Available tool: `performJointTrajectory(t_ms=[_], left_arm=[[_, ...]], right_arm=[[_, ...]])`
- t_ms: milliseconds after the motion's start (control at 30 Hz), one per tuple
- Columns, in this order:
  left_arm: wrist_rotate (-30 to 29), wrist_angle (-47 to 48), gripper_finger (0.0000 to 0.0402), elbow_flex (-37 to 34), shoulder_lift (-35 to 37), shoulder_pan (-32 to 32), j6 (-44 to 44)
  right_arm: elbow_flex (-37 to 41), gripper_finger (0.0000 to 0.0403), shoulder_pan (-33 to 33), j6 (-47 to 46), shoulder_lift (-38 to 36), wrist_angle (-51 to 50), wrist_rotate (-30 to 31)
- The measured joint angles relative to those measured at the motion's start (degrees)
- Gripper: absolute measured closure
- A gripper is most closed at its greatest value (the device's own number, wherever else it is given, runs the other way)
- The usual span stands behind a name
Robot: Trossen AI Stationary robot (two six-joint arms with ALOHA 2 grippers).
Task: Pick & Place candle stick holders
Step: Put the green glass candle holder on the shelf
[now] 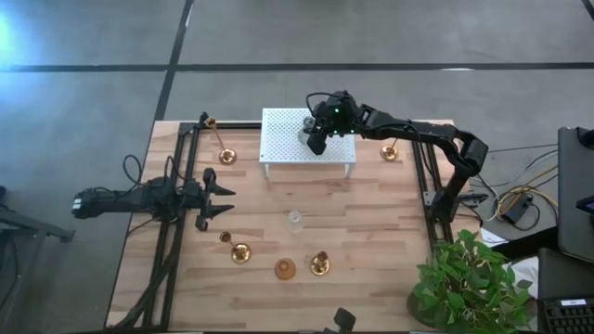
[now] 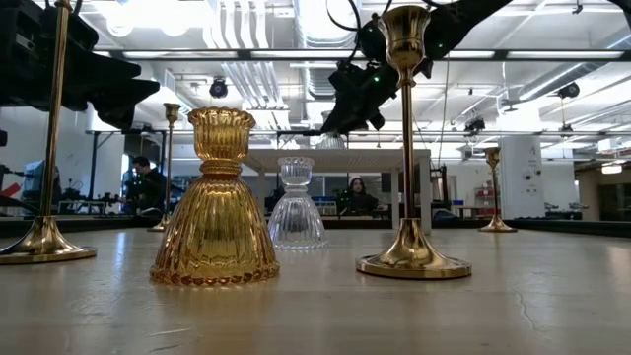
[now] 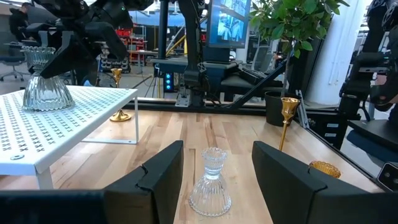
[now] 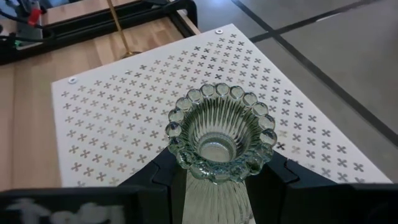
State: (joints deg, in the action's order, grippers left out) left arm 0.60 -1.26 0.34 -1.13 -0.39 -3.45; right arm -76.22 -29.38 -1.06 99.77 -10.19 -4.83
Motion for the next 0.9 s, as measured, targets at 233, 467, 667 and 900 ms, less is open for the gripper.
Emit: performJointTrajectory(t_ms=[233, 467, 667, 900], left_arm=[[0.00, 0.00, 0.0204, 0.00, 0.00, 0.00, 0.00], [0.00, 0.00, 0.0204, 0.00, 0.00, 0.00, 0.01], [0.00, 0.00, 0.0204, 0.00, 0.00, -0.01, -0.01], [0.00, 0.00, 0.0204, 0.00, 0.00, -0.01, 0.01]], right_arm=[[0.13, 0.0286, 0.11, -0.24, 0.00, 0.08, -0.19], [0.13, 0.0286, 0.38, -0.27, 0.02, 0.08, -0.16], [0.13, 0.0286, 0.38, -0.31, 0.04, 0.05, -0.16], [0.13, 0.0281, 0.38, -0.37, 0.04, 0.01, 0.29]])
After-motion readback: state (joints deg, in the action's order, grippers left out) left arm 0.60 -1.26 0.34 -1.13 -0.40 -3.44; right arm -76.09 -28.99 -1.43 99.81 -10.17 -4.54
